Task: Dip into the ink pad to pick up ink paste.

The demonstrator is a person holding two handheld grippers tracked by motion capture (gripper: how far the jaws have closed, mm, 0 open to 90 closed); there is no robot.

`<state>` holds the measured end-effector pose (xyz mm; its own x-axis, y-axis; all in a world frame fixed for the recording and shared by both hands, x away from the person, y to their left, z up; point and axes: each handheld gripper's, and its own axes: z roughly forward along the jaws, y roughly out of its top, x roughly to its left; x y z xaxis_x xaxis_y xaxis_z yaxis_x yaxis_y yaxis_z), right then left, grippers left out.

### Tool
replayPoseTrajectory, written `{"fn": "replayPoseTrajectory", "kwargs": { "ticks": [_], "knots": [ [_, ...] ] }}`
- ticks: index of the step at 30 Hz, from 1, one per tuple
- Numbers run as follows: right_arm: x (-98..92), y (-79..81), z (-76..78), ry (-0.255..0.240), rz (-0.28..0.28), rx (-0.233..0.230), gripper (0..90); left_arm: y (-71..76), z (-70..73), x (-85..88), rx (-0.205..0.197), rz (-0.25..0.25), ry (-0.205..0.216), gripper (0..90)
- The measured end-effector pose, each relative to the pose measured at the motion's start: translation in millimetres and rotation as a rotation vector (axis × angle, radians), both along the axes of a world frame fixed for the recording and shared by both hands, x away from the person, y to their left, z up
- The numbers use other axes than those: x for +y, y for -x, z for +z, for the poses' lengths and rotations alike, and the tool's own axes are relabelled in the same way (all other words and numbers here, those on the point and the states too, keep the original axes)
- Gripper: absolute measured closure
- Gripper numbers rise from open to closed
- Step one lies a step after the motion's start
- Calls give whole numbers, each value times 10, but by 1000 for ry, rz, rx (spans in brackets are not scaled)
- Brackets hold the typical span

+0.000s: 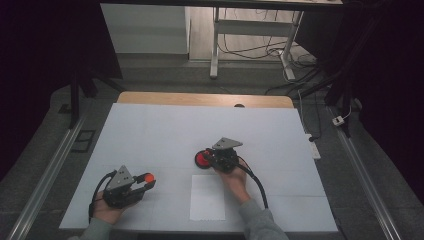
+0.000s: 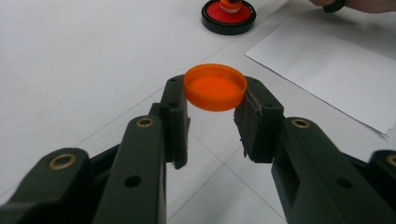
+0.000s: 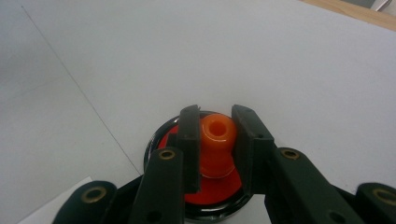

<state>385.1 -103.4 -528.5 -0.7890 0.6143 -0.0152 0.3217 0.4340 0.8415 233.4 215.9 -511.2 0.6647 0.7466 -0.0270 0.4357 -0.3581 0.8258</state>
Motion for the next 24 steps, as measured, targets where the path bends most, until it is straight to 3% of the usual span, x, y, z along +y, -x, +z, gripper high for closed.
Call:
{"fn": "replayPoseTrajectory", "kwargs": {
  "ticks": [24],
  "knots": [
    [-14,-19,1,-13,1,15,728,-4,0,9,-1,3,-2,654]
  ]
}}
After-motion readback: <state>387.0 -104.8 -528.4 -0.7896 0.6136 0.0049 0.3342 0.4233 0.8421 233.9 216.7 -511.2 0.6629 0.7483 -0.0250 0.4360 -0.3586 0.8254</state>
